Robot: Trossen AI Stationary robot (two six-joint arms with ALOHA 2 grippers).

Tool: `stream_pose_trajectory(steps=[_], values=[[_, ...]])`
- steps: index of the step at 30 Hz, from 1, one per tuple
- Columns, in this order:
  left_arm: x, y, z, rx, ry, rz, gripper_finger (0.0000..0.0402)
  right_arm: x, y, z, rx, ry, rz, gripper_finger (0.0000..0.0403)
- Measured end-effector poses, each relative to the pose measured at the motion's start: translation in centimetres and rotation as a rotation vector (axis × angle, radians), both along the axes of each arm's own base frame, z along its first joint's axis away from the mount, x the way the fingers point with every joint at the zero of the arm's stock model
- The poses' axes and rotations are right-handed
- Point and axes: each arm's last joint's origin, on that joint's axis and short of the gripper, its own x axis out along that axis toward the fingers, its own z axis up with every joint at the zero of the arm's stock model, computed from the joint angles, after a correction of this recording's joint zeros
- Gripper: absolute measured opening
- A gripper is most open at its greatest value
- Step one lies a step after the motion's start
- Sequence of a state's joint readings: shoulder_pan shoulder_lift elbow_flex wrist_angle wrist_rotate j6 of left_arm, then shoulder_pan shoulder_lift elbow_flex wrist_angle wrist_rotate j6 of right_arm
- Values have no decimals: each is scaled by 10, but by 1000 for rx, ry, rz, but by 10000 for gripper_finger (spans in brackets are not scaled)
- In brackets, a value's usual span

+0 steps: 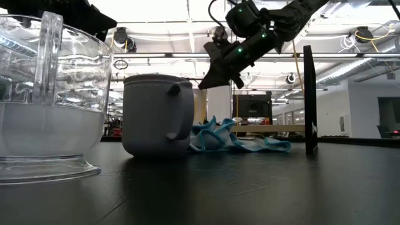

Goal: Stack small to large cups/mugs on shelf
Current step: Adjust the position of the orange mug

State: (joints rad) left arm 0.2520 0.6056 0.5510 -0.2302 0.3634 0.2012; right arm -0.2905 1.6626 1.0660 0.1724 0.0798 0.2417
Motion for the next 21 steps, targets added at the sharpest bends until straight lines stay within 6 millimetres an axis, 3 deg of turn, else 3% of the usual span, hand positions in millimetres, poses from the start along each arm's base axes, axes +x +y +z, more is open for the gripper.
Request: stream_pose_trajectory(steps=[21], values=[[0,0,-1,-3,5,-2,6,1,5,-11,11,92,-37,0]])
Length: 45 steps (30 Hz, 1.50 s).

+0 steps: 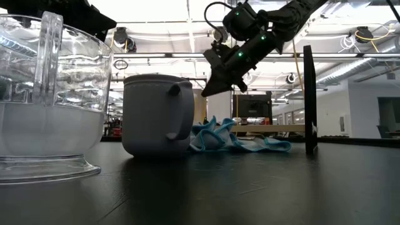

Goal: Stack small to large cups/mugs on shelf
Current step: Adjust the position of the orange mug

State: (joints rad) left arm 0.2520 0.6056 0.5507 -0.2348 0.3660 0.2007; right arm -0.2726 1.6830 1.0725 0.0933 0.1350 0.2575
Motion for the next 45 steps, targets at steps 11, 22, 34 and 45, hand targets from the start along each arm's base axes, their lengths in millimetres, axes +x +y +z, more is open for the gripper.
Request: stream_pose_trajectory(steps=[11,22,34,45], values=[[0,0,0,-7,0,-8,2,0,0,-1,2,-6,-1,0],[0,-2,0,-34,-3,-49,27,3,1,-7,23,3,35,0],[0,-2,-1,-55,12,-44,3,19,-8,-23,21,47,15,0],[0,-4,-2,-49,19,-59,32,22,-6,-19,3,33,13,0]])
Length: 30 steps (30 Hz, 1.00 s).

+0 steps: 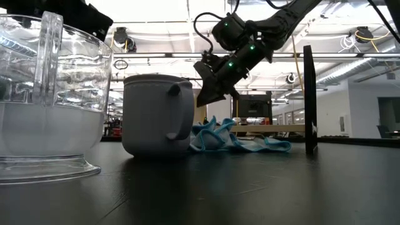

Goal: Stack small to large cups/mugs on shelf
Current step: Adjust the position of the orange mug

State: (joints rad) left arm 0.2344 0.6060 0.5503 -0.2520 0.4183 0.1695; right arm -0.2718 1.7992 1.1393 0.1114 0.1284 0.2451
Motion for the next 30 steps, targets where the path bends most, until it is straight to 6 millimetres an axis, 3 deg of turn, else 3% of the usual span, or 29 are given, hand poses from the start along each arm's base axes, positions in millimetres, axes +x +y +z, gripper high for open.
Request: stream_pose_trajectory(steps=[23,30], values=[[0,0,-1,2,6,-1,33,6,9,5,-15,-63,29,0],[1,0,-10,3,5,-1,33,7,9,7,-20,-84,32,0]])
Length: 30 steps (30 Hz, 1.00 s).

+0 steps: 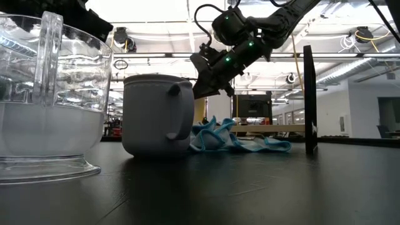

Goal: Stack small to large cups/mugs on shelf
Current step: Adjust the position of the orange mug

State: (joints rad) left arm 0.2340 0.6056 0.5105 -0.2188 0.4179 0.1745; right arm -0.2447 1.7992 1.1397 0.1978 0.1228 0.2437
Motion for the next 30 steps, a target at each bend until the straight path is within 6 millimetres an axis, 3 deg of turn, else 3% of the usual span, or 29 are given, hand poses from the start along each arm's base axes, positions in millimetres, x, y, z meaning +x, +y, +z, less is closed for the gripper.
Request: stream_pose_trajectory(steps=[8,18,30], values=[[1,0,-5,-2,3,1,33,0,0,0,12,0,20,0],[1,0,-5,-5,5,1,33,18,-10,-24,34,50,1,0],[0,0,-5,-13,8,3,33,25,-10,-19,22,73,11,0]])
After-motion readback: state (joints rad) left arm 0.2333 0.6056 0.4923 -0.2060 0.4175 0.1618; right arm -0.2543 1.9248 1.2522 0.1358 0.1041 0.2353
